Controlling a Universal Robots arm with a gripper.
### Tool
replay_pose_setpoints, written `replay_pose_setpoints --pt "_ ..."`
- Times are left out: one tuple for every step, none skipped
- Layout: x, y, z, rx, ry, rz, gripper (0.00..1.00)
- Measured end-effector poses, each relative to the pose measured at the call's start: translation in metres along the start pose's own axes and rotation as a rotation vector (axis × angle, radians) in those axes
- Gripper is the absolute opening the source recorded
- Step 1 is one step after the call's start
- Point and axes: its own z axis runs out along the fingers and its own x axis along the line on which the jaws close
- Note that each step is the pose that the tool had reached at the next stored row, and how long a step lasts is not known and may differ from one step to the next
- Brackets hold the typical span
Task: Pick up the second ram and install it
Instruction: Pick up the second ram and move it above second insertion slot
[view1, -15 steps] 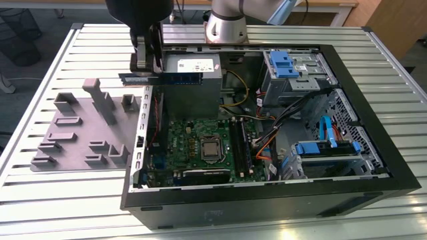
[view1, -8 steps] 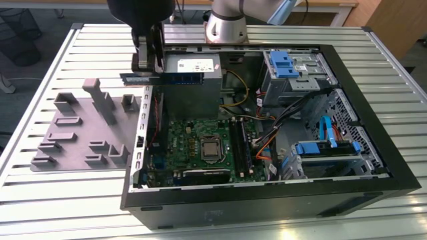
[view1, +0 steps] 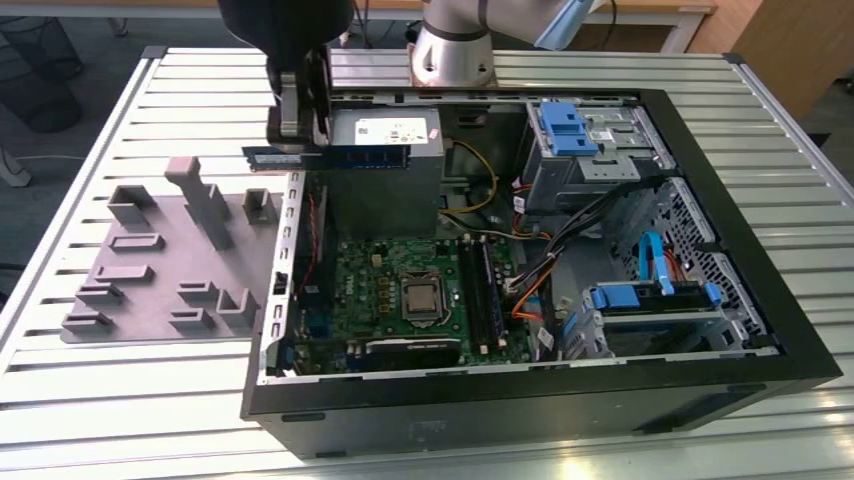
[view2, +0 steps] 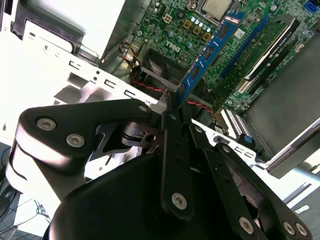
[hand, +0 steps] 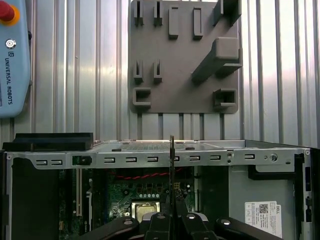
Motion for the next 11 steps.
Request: replay_pose_setpoints --pt "0.0 -0.0002 0.0 0.0 0.0 0.0 0.14" --pt "0.0 -0.0004 0.0 0.0 0.0 0.0 0.14" --pt "0.0 -0.0006 0.0 0.0 0.0 0.0 0.14" --pt "0.0 -0.0007 0.0 0.0 0.0 0.0 0.14" --pt "0.0 -0.0009 0.0 0.0 0.0 0.0 0.14" --pt "0.0 -0.0013 0.0 0.0001 -0.0001 0.0 0.14" --pt "0.0 -0.0015 0.0 0.0 -0.0001 0.0 0.14" --pt "0.0 -0.0017 0.0 0.0 -0.0001 0.0 0.14" --pt "0.0 -0.002 0.0 0.0 0.0 0.0 0.14" --pt "-0.0001 -0.0022 -0.0001 0.0 0.0 0.0 0.14" --pt "-0.0001 -0.0024 -0.0001 0.0 0.0 0.0 0.14"
